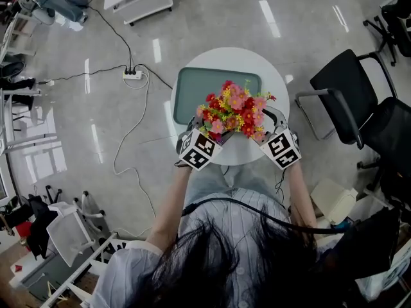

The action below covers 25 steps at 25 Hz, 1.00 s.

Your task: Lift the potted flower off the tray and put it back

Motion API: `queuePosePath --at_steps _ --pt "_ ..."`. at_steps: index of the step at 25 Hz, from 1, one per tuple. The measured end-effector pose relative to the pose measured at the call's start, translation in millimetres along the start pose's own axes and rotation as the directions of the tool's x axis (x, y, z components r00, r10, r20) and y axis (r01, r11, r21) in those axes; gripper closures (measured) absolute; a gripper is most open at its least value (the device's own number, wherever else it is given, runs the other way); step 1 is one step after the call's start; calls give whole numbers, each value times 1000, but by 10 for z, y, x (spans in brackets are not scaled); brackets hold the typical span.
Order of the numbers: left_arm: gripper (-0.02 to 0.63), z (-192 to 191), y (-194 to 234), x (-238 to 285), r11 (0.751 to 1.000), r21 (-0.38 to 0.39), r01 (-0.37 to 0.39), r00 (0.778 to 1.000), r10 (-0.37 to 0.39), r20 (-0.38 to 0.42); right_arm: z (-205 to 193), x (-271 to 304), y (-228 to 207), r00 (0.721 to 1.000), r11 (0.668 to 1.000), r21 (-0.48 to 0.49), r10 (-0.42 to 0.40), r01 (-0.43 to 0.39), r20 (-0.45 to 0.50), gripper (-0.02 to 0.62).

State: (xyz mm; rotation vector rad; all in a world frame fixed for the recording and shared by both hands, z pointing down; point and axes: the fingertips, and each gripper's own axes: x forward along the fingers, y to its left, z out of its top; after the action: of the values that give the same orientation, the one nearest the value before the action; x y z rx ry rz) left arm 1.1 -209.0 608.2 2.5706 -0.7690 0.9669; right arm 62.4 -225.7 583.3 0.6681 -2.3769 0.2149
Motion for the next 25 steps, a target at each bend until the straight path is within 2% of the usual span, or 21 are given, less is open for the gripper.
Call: queuePosePath --at_steps 8,16,25 --pt "276 122 -222 -174 1000 7 -10 1000 10 -10 52 -269 127 1000 1000 5 4 -4 27 284" --pt "276 123 -558 -316 998 21 -55 998 55 -13 -34 -533 347 999 1000 -2 10 -10 52 284" --pt "276 -19 -1070 -452 995 -26 -101 995 100 -16 -221 -848 707 998 998 -42 50 -48 49 284"
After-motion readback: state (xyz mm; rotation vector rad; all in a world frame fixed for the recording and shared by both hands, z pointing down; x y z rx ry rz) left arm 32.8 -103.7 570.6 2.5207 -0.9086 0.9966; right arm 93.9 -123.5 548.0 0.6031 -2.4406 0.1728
